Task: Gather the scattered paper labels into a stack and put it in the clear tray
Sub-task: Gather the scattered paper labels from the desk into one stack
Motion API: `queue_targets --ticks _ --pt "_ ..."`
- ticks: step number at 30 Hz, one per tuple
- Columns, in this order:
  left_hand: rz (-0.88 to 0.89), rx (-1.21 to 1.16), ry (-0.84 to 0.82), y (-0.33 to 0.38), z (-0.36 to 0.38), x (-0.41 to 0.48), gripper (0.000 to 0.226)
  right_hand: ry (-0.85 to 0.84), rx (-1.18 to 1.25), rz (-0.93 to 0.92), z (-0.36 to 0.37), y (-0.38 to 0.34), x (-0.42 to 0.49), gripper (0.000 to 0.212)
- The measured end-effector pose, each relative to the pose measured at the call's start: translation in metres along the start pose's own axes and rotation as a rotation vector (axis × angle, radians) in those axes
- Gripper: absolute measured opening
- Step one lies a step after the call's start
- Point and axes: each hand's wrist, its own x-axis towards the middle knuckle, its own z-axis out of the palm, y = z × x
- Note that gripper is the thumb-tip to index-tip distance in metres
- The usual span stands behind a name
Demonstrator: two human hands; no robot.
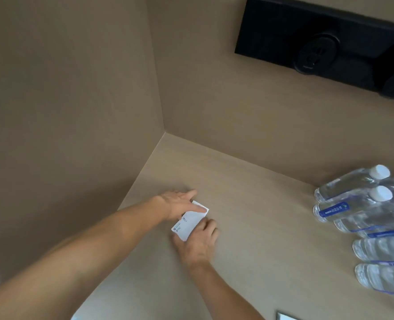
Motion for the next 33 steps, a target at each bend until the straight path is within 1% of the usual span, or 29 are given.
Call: queue_targets --ticks 3,5,7,8,10,11,13,14,16,20,23,26,29,31,33 --pt "0.045 0.022 -0.010 -0.004 -0.005 0.010 0.058 0.052 0.002 -0.004 0.004 0.005 0.000 0.083" --pt "0.027 -0.016 -0.013 -0.006 -0.006 0.014 0.054 0.028 0.037 0.015 0.003 0.005 0.003 0.081" --pt "0.000 -0.072 -0.058 -0.010 -0.003 0.018 0.043 -0.007 0.071 0.046 -0.002 0.003 0.007 0.078" --pt "0.010 -0.098 -0.074 -0.010 -0.003 0.019 0.049 -0.025 0.088 0.061 -0.004 0.002 0.009 0.076" --pt "0.103 -0.013 -0.030 -0.016 -0.002 0.021 0.062 -0.059 0.120 0.081 -0.009 0.000 0.012 0.069" --pt "0.127 0.007 -0.021 -0.018 -0.002 0.021 0.062 -0.076 0.133 0.090 -0.011 0.000 0.013 0.064" --pt "0.167 0.055 -0.003 -0.022 -0.001 0.017 0.057 -0.111 0.139 0.100 -0.016 0.001 0.017 0.056" --pt "0.172 0.101 -0.017 -0.023 0.000 0.014 0.053 -0.126 0.131 0.102 -0.020 0.002 0.020 0.053" --pt "0.163 0.121 -0.001 -0.027 0.007 0.005 0.049 -0.144 0.122 0.097 -0.027 0.006 0.027 0.047" --pt "0.064 0.015 0.097 -0.029 0.033 -0.014 0.038 -0.143 0.189 0.056 -0.037 0.020 0.041 0.040" --pt "-0.015 -0.004 0.151 -0.024 0.049 -0.027 0.040 -0.084 0.204 0.034 -0.042 0.028 0.048 0.044" --pt "-0.059 0.013 0.193 -0.016 0.059 -0.036 0.041 -0.038 0.143 -0.027 -0.043 0.031 0.051 0.048" --pt "-0.097 0.017 0.254 -0.009 0.060 -0.035 0.030 -0.044 0.047 -0.138 -0.038 0.032 0.050 0.039" --pt "-0.079 0.022 0.273 -0.005 0.057 -0.032 0.022 -0.061 -0.029 -0.213 -0.035 0.033 0.048 0.044" --pt "-0.045 -0.095 0.272 -0.005 0.054 -0.029 0.040 -0.064 -0.069 -0.275 -0.034 0.036 0.049 0.049"
